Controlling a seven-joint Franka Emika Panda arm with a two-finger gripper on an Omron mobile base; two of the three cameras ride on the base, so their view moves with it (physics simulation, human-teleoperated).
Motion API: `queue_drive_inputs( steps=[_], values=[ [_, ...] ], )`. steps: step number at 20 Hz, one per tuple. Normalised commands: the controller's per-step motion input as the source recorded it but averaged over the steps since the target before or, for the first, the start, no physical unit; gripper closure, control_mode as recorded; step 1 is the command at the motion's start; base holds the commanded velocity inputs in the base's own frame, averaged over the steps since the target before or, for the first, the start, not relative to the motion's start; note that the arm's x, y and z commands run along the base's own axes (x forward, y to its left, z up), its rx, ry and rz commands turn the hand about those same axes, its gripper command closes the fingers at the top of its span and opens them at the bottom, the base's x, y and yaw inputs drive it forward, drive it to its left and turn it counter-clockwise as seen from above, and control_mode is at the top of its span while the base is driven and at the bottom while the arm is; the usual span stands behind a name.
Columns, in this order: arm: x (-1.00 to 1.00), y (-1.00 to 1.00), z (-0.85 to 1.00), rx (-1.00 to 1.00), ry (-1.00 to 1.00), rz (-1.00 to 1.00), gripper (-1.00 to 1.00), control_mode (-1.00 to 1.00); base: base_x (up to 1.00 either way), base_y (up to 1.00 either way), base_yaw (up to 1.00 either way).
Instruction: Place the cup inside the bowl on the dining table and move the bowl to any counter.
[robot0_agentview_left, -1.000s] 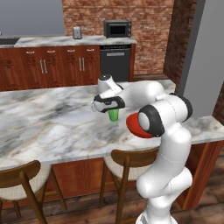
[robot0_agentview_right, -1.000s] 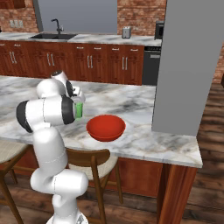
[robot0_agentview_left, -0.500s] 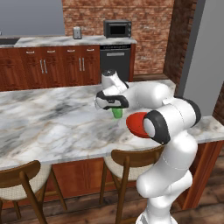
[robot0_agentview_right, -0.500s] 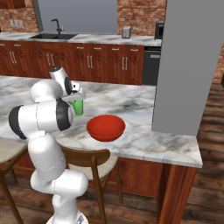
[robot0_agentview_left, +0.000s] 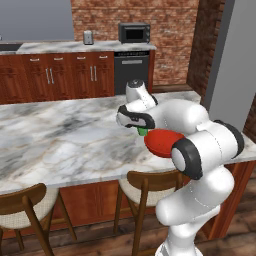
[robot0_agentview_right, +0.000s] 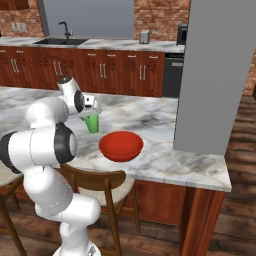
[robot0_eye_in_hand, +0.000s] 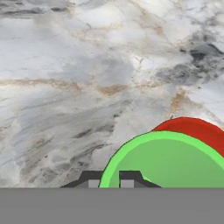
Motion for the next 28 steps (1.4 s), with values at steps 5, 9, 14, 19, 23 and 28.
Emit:
queue_drive_inputs(
  steps=[5, 9, 14, 19, 23, 28],
  values=[
    [-0.22, -0.44, 0.05, 0.0, -0.01, 0.0, 1.0, -1.0, 0.0, 0.0, 0.0],
    [-0.19, -0.42, 0.01, 0.0, -0.02, 0.01, 1.0, -1.0, 0.0, 0.0, 0.0],
    [-0.04, -0.38, 0.0, 0.0, -0.02, 0.02, 1.0, -1.0, 0.0, 0.0, 0.0],
    [0.0, -0.26, 0.0, 0.0, 0.0, 0.04, 1.0, -1.0, 0.0, 0.0, 0.0],
    [0.0, -0.29, 0.0, 0.0, 0.0, 0.05, 1.0, -1.0, 0.0, 0.0, 0.0],
    [0.0, -0.26, -0.01, 0.0, 0.0, 0.04, 1.0, -1.0, 0.0, 0.0, 0.0]
  ],
)
